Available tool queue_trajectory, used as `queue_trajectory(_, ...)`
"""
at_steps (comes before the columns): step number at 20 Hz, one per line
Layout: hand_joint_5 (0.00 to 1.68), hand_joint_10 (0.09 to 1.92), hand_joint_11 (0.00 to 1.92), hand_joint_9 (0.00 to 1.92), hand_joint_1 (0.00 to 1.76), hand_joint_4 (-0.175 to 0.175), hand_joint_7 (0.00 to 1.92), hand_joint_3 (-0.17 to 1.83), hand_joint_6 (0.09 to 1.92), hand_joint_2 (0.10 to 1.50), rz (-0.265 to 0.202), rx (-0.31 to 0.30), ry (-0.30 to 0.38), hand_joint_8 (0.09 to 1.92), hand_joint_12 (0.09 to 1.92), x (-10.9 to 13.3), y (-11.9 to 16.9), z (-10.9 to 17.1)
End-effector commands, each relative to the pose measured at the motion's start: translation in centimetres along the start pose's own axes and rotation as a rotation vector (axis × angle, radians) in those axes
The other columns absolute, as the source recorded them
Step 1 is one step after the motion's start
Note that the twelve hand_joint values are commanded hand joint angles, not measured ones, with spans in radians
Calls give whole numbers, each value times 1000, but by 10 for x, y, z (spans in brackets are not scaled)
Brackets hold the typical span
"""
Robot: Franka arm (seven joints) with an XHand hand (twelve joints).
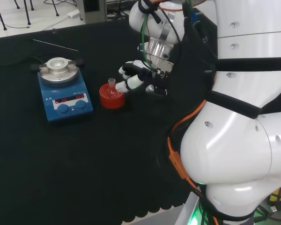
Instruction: Pick up the round-bottom flask.
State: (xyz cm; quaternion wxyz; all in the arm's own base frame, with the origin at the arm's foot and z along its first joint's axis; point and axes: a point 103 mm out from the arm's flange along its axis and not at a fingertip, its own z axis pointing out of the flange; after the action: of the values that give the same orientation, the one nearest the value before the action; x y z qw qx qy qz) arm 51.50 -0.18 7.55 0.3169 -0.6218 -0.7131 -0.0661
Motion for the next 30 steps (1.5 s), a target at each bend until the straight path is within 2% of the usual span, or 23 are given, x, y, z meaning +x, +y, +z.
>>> queue_trajectory(1,281,978,186,498,825,-51,340,425,775,585,-22,-4,9,863,1470,0,11,16)
queue_trajectory(4,298,974,191,502,839,-53,345,419,805,580,-30,10,22,861,1465,-2,8,19)
queue_trajectory(5,298,971,192,503,841,-53,347,416,820,580,-16,16,7,860,1463,2,17,26)
queue_trajectory(7,303,967,192,505,839,-54,349,411,849,578,-21,16,9,857,1462,5,19,29)
queue_trajectory(11,343,964,185,504,820,-52,345,389,982,567,-27,27,21,853,1463,6,16,31)
queue_trajectory(14,363,966,174,497,798,-52,335,362,1057,558,-32,5,29,854,1470,9,14,30)
queue_trajectory(16,445,968,176,501,795,-46,347,351,1123,560,-38,-17,41,859,1472,11,13,30)
queue_trajectory(19,609,961,195,531,796,-25,386,344,1174,573,-38,13,50,860,1468,13,12,30)
queue_trajectory(21,491,956,190,518,770,-37,369,330,1216,576,-41,36,58,849,1468,14,12,30)
queue_trajectory(23,388,965,172,486,744,-47,330,310,1231,580,-43,7,46,847,1477,16,9,30)
queue_trajectory(24,402,969,168,480,740,-46,325,302,1237,583,-45,-14,43,850,1480,17,8,29)
queue_trajectory(28,717,953,204,528,815,-13,388,312,1165,616,-40,-42,45,851,1469,19,5,28)
queue_trajectory(30,804,939,216,552,836,0,415,327,1126,621,-40,-44,53,842,1463,20,5,28)
